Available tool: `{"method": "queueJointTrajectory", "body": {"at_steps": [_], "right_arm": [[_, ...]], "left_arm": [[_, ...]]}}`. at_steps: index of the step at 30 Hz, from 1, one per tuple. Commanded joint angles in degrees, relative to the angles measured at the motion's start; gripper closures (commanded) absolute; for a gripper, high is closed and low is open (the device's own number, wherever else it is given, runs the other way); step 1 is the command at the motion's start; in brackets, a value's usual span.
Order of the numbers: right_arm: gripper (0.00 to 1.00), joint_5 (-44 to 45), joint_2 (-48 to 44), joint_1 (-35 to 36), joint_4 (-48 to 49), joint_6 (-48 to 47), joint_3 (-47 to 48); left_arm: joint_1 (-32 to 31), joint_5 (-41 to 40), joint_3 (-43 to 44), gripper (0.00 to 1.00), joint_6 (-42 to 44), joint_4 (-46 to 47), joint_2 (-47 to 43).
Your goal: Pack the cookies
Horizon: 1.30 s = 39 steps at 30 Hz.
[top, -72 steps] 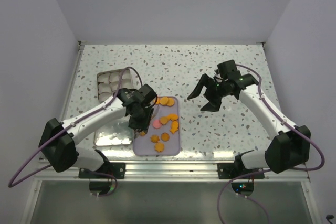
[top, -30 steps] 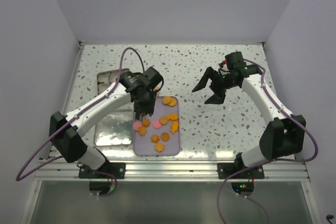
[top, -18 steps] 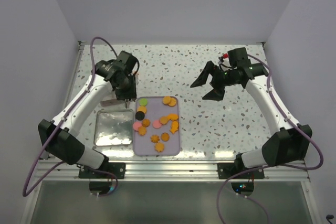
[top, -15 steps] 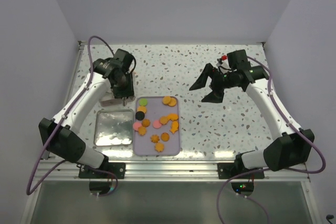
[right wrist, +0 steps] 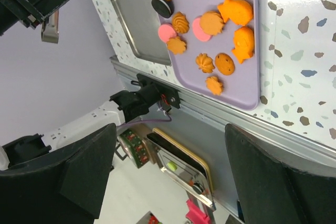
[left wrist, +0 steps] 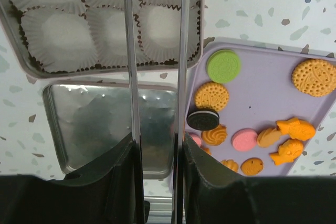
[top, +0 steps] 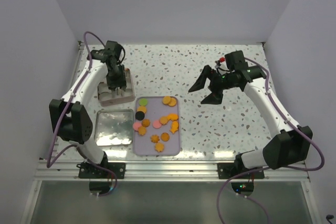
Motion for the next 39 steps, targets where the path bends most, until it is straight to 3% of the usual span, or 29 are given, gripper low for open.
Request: {"method": "queueJointTrajectory", "body": {"at_steps": [1,14,23,28,36,39], "right_arm": [[0.12,-0.7,0.4,0.0,0.7,0.4,1.0],[0.12,-0.5,-0.3,0.0,-0.9,-1.0,0.0],[0.12,-0.6,-3.1,0.0,-2.1,-1.4,-0.5],[0.12,-0.6,-4.5,-0.1,-2.3,-1.5,-0.8],[0.12,-0.8,-7.7,-0.1,-2.1,-0.9,-2.7],[0.12,-0.3,-9.6,-0.1,-2.1,-0.9,-4.0]], "left_arm": [[0.5,2.5,3.1,0.71,2.4,4.4,1.8],[0.6,1.7,3.2,0.51,2.4,5.7,1.8],[0.6,1.8,6.5,0.51,1.7,2.6,-1.4],[0.1,4.8,1.3,0.51,3.2,0.8,-7.3],[-10.8,4.6,-9.3,0.51,0.3,-0.5,-17.1],[-15.0,8.0,-13.6,0.52,-1.9,1.8,-19.6]]}}
